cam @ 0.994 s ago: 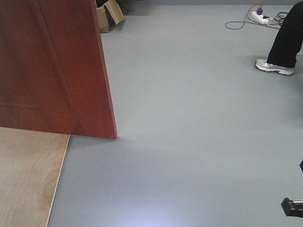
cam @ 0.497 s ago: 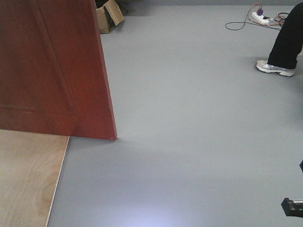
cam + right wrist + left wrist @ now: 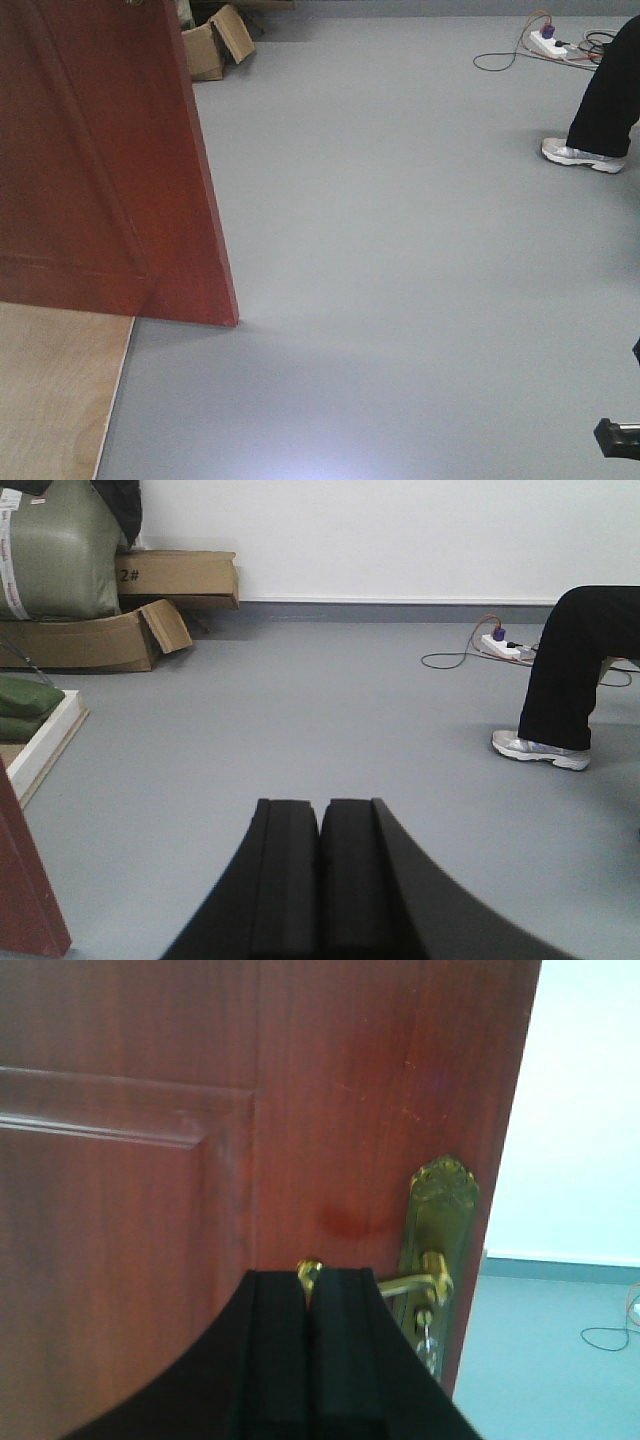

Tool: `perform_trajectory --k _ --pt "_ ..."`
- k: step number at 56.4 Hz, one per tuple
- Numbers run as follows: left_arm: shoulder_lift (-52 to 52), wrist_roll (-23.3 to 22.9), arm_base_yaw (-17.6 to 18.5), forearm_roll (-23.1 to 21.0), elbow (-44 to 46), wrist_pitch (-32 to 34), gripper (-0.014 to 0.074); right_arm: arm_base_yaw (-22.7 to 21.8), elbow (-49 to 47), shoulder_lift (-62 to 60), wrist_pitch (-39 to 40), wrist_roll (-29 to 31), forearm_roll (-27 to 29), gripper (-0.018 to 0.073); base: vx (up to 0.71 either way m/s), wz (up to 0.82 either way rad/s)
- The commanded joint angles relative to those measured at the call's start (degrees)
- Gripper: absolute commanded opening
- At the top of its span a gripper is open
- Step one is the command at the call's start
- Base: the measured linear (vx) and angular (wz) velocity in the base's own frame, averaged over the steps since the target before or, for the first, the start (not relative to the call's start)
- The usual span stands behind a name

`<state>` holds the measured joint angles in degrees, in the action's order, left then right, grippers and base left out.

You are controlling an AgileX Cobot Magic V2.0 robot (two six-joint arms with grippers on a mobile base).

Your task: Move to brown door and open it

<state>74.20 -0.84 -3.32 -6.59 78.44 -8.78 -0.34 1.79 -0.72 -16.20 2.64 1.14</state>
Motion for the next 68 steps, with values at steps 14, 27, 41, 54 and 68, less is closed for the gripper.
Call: perform_trajectory --k 14,27,41,54,68 --pt "-1.47 -0.29 0.38 -0.02 1.60 4.61 -0.0006 0.11 0.22 -0.57 4.70 0.31 -0.35 0.0000 0.21 -0.07" --pt "-1.47 -0.29 0.38 -0.02 1.60 4.61 -0.0006 0.11 0.22 -0.57 4.70 0.31 -0.35 0.0000 0.20 -0.04" --pt "-1.47 -0.29 0.38 -0.02 1.60 4.61 -0.0006 0.11 0.22 -0.57 4.70 0.31 -0.35 0.0000 0.19 0.01" --pt "-1.47 -0.29 0.38 -0.02 1.60 4.61 -0.0006 0.11 0.22 -0.57 4.70 0.31 -0.35 0.0000 0.15 0.04" --pt "-1.47 -0.29 0.38 -0.02 1.60 4.61 -0.0006 0.11 0.22 -0.57 4.70 0.31 -0.35 0.0000 0.12 0.03"
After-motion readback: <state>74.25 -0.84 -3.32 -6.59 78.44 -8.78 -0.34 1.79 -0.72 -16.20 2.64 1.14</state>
